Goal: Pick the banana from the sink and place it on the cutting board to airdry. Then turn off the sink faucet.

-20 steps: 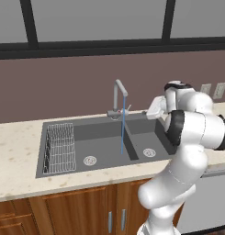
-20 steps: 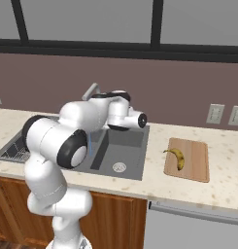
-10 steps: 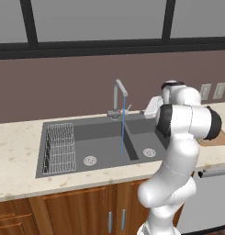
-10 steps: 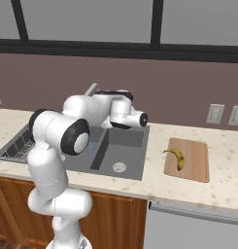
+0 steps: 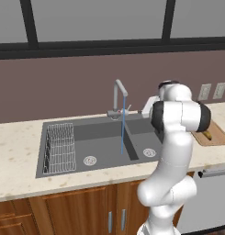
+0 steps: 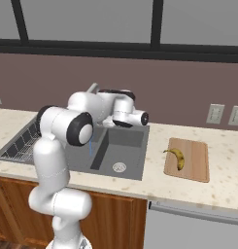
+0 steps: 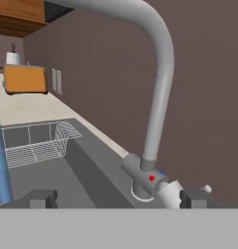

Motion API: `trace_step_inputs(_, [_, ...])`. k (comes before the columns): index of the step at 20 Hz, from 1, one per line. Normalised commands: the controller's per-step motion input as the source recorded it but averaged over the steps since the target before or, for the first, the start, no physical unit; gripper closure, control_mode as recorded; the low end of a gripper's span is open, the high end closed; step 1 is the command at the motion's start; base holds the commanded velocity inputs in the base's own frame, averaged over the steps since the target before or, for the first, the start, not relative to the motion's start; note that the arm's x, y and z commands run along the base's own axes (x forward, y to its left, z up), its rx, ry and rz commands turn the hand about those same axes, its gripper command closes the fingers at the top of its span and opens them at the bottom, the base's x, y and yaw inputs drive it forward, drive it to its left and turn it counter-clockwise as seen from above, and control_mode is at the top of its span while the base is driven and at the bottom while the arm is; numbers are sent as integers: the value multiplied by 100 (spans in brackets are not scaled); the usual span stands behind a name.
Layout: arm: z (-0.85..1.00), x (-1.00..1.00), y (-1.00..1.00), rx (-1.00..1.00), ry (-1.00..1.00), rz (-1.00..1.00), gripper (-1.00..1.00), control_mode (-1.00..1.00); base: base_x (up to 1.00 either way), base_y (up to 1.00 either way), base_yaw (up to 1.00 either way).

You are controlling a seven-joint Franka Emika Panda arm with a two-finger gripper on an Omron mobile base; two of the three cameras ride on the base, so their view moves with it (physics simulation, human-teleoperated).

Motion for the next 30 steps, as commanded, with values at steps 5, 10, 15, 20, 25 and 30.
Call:
trace_step_inputs(5, [-11,25,1,0,0,1,-100,-100,0,0,0])
trace_step_inputs(10, [-5,32,0,1,2,1,-100,-100,0,0,0])
trace_step_inputs(15, [-13,30,1,0,3,2,-100,-100,0,0,0])
trace_step_inputs(20, [-18,26,2,0,1,1,-100,-100,0,0,0])
trace_step_inputs(25, [-20,22,0,0,1,1,-100,-100,0,0,0])
trace_step_inputs(30, [-14,25,0,1,0,1,-100,-100,0,0,0])
